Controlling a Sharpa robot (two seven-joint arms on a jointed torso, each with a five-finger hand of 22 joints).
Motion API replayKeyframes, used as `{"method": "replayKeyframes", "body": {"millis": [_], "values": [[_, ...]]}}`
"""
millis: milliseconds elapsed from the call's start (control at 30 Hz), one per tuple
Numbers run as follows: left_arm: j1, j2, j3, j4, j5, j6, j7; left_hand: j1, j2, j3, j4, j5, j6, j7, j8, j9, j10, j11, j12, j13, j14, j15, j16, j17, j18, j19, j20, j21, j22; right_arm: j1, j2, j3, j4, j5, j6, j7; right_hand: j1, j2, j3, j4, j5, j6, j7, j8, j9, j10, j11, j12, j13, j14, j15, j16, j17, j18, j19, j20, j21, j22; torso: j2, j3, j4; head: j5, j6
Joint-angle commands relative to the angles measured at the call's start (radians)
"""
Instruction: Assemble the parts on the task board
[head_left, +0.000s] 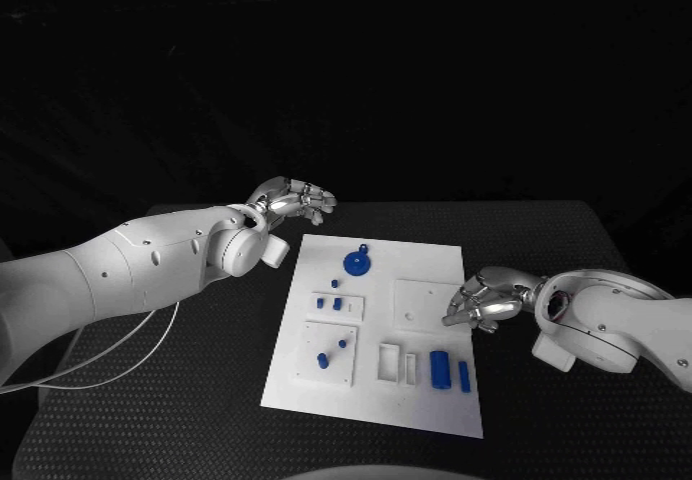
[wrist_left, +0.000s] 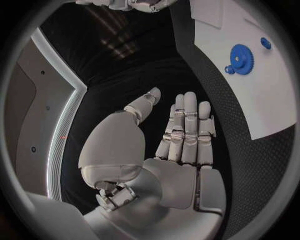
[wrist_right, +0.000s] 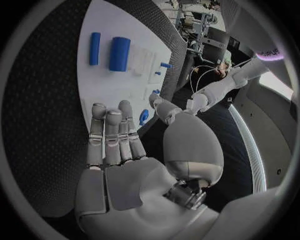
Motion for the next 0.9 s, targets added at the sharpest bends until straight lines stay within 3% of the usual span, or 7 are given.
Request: {"method": "replayKeyframes", "body": {"millis": [33, 133, 167, 233, 400, 633, 900], "values": [[-0.003, -0.005, 0.0, 0.01, -0.004, 0.015, 0.005, -0.008, 0.001, 0.0, 0.006, 0.005, -0.009, 0.0, 0.005, 0.001, -0.004, 0.0, 0.001, -0.001, 0.005, 0.005, -0.004, 0.001, 0.018, 0.007, -0.003, -0.004, 0.006, 0.0, -0.018, -0.008, 0.018, 0.081, 0.046, -0.07, -0.001, -0.011, -0.004, 0.011, -0.006, 0.006, -0.002, -0.003, 0.006, -0.014, -0.007, 0.08, 0.053, 0.005, -0.002, 0.052, 0.006, 0.005, 0.002, -0.01, 0.037, 0.024, -0.004, 0.0024, -0.0072, -0.007, -0.004], [-0.004, -0.007, 0.0, 0.013, -0.005, 0.016, 0.005, -0.008, 0.001, 0.0, 0.006, 0.005, -0.009, 0.0, 0.005, 0.001, -0.004, 0.0, 0.001, -0.001, 0.005, 0.005, -0.004, 0.001, 0.018, 0.007, -0.003, -0.004, 0.007, 0.0, -0.025, -0.017, 0.02, 0.103, 0.078, -0.092, 0.001, -0.01, -0.008, 0.017, -0.005, 0.03, -0.014, 0.009, 0.021, 0.006, -0.022, 0.18, 0.116, 0.025, -0.015, 0.118, 0.024, 0.005, 0.023, -0.024, 0.075, 0.023, -0.004, 0.0027, -0.0087, -0.009, -0.001], [-0.006, -0.009, 0.0, 0.015, -0.005, 0.016, 0.005, -0.007, 0.001, 0.0, 0.006, 0.005, -0.009, 0.0, 0.005, 0.001, -0.004, 0.0, 0.001, -0.001, 0.005, 0.005, -0.004, 0.001, 0.018, 0.007, -0.003, -0.004, 0.007, 0.0, -0.026, -0.024, 0.025, 0.101, 0.083, -0.108, -0.004, 0.003, -0.014, 0.021, -0.005, 0.048, -0.025, 0.018, 0.028, 0.028, -0.025, 0.231, 0.147, 0.037, -0.021, 0.146, 0.034, 0.005, 0.033, -0.029, 0.09, 0.024, -0.005, 0.0015, -0.0084, -0.013, 0.0], [-0.008, -0.01, 0.0, 0.018, -0.005, 0.017, 0.005, -0.007, 0.001, 0.0, 0.006, 0.005, -0.009, 0.0, 0.005, 0.001, -0.004, 0.0, 0.001, -0.001, 0.005, 0.005, -0.004, 0.002, 0.018, 0.007, -0.003, -0.004, 0.007, 0.0, -0.027, -0.033, 0.034, 0.083, 0.089, -0.123, -0.017, 0.027, -0.02, 0.028, -0.005, 0.055, -0.026, 0.02, 0.032, 0.025, -0.031, 0.265, 0.173, 0.038, -0.025, 0.165, 0.039, 0.005, 0.039, -0.035, 0.101, 0.022, -0.005, 0.0002, -0.0078, -0.018, 0.0], [-0.011, -0.012, -0.001, 0.023, -0.005, 0.019, 0.004, -0.007, 0.001, 0.0, 0.006, 0.005, -0.009, 0.0, 0.005, 0.001, -0.004, 0.0, 0.001, -0.001, 0.005, 0.005, -0.004, 0.002, 0.018, 0.007, -0.003, -0.004, 0.007, 0.0, -0.025, -0.047, 0.059, 0.044, 0.093, -0.155, -0.061, 0.041, -0.001, 0.066, -0.006, 0.074, -0.039, 0.019, 0.04, 0.065, -0.045, 0.34, 0.222, 0.078, -0.038, 0.212, 0.038, 0.005, 0.087, -0.067, 0.142, 0.018, -0.006, 0.0012, -0.007, -0.027, -0.011], [-0.013, -0.012, -0.001, 0.03, -0.005, 0.021, 0.004, -0.008, 0.001, 0.0, 0.006, 0.005, -0.009, 0.0, 0.006, 0.001, -0.004, 0.0, 0.001, -0.001, 0.005, 0.005, -0.005, 0.002, 0.018, 0.007, -0.003, -0.004, 0.007, 0.0, -0.011, -0.054, 0.068, 0.028, 0.091, -0.187, -0.095, 0.042, 0.043, 0.089, -0.005, 0.088, -0.046, 0.015, 0.049, 0.099, -0.053, 0.375, 0.25, 0.107, -0.047, 0.226, 0.023, 0.005, 0.12, -0.094, 0.161, 0.012, -0.004, 0.0001, -0.0066, -0.03, -0.021], [-0.013, -0.013, -0.001, 0.035, -0.005, 0.022, 0.004, -0.009, 0.002, 0.0, 0.007, 0.005, -0.009, 0.0, 0.006, 0.001, -0.005, 0.0, 0.001, -0.001, 0.005, 0.005, -0.005, 0.002, 0.018, 0.007, -0.003, -0.004, 0.008, -0.002, 0.016, -0.06, 0.071, -0.013, 0.12, -0.224, -0.168, 0.029, 0.05, 0.127, -0.005, 0.095, -0.048, 0.011, 0.05, 0.106, -0.054, 0.372, 0.256, 0.112, -0.048, 0.228, 0.016, 0.005, 0.123, -0.099, 0.163, 0.008, -0.003, -0.0005, -0.005, -0.033, -0.03]]}}
